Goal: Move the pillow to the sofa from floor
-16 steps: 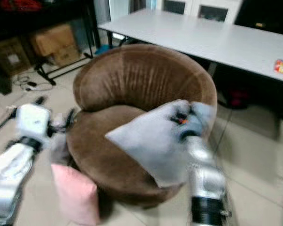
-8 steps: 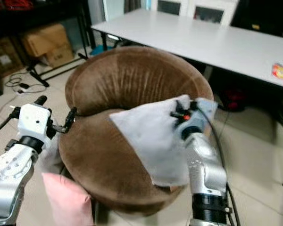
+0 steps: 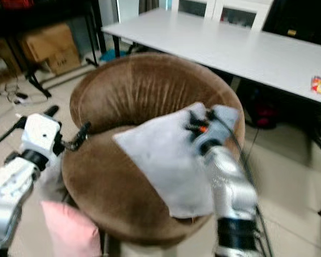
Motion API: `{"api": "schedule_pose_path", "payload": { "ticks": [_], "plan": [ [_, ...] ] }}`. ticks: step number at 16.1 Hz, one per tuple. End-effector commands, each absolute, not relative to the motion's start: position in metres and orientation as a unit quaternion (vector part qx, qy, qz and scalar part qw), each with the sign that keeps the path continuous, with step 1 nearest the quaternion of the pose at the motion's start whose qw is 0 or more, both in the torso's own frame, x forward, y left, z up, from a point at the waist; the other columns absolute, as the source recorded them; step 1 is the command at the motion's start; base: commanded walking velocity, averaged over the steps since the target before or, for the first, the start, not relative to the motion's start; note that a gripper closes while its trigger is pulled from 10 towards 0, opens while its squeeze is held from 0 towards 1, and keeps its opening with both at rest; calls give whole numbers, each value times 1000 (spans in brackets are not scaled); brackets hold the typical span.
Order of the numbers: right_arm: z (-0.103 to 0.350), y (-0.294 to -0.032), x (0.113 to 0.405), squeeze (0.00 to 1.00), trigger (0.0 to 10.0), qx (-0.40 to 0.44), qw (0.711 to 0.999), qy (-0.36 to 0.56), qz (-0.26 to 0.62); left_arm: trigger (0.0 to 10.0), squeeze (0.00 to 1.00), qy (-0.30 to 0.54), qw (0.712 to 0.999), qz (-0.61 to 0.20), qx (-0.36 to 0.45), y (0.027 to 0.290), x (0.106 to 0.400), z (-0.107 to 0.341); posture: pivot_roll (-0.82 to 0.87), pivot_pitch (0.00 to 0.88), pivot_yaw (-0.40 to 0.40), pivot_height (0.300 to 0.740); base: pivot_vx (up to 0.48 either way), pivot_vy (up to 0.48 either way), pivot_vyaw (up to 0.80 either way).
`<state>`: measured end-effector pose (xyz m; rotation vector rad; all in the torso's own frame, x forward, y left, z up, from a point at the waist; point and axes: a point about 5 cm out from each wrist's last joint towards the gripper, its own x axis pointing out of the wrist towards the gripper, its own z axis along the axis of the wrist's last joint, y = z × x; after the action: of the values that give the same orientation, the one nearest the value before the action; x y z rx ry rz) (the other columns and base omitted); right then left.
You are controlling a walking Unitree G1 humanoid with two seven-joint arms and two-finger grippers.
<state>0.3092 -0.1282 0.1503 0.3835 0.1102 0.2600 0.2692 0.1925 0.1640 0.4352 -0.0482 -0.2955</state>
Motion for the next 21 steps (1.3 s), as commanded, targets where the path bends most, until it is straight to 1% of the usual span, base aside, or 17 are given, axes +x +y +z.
{"api": "schedule_pose_path", "payload": {
  "ticks": [1, 4, 6, 7, 8, 11, 12, 13, 14, 15, 16, 17, 19, 21],
  "plan": [
    [175, -108, 315, 0, 10000, 186, 967, 29, 174, 10000, 0, -16, 953, -180, 244, 186, 277, 161, 23, 0, -10, 740, 0, 0, 0],
    [192, -88, 321, 0, 10000, 198, 956, 30, 215, 10000, 0, -48, 945, -167, 276, 191, 295, 178, 16, 0, -2, 740, 0, 0, 0],
    [196, -85, 326, 0, 10000, 278, 937, 49, 207, 10000, 0, -61, 936, -172, 302, 193, 303, 192, 17, 0, 1, 740, 0, 0, 0],
    [192, -87, 328, 0, 10000, 291, 934, 64, 197, 10000, 0, -66, 932, -187, 302, 192, 305, 197, 18, 0, 1, 740, 0, 0, 0],
    [180, -91, 330, 0, 10000, 288, 937, 88, 178, 10000, 0, -69, 928, -204, 305, 190, 306, 200, 19, 0, 0, 740, 0, 0, 0],
    [142, -95, 326, 0, 10000, 216, 952, 163, 142, 10000, 0, -65, 924, -220, 306, 186, 309, 195, 14, 0, 3, 740, 0, 0, 0],
    [120, -93, 322, 0, 10000, 199, 947, 217, 125, 10000, 0, -38, 920, -245, 304, 182, 311, 182, 11, 0, 1, 740, 0, 0, 0],
    [115, -92, 321, 0, 10000, 195, 945, 233, 121, 10000, 0, -26, 917, -256, 305, 181, 311, 177, 11, 0, 1, 740, 0, 0, 0],
    [113, -90, 321, 0, 10000, 199, 942, 240, 122, 10000, 0, 8, 913, -290, 286, 177, 311, 165, 8, 0, 1, 740, 0, 0, 0],
    [115, -89, 322, 0, 10000, 197, 943, 235, 126, 10000, 490, 33, 915, -324, 240, 170, 310, 159, 1, 0, 1, 740, 0, 0, 0],
    [115, -89, 323, 0, 10000, 195, 944, 235, 127, 10000, 490, 34, 915, -330, 229, 168, 310, 159, 1, 0, 1, 740, 0, 0, 0],
    [116, -89, 325, 0, 10000, 188, 945, 234, 129, 10000, 1000, 72, 908, -354, 213, 165, 308, 151, -1, 0, 1, 740, 0, 0, 0],
    [116, -88, 326, 0, 10000, 182, 946, 235, 132, 10000, 1000, 118, 895, -377, 208, 165, 303, 138, 0, 0, -7, 740, 0, 0, 0],
    [117, -87, 326, 0, 10000, 178, 946, 234, 135, 10000, 1000, 138, 885, -398, 199, 164, 299, 132, 0, 0, -7, 740, 0, 0, 0]
  ]
}}
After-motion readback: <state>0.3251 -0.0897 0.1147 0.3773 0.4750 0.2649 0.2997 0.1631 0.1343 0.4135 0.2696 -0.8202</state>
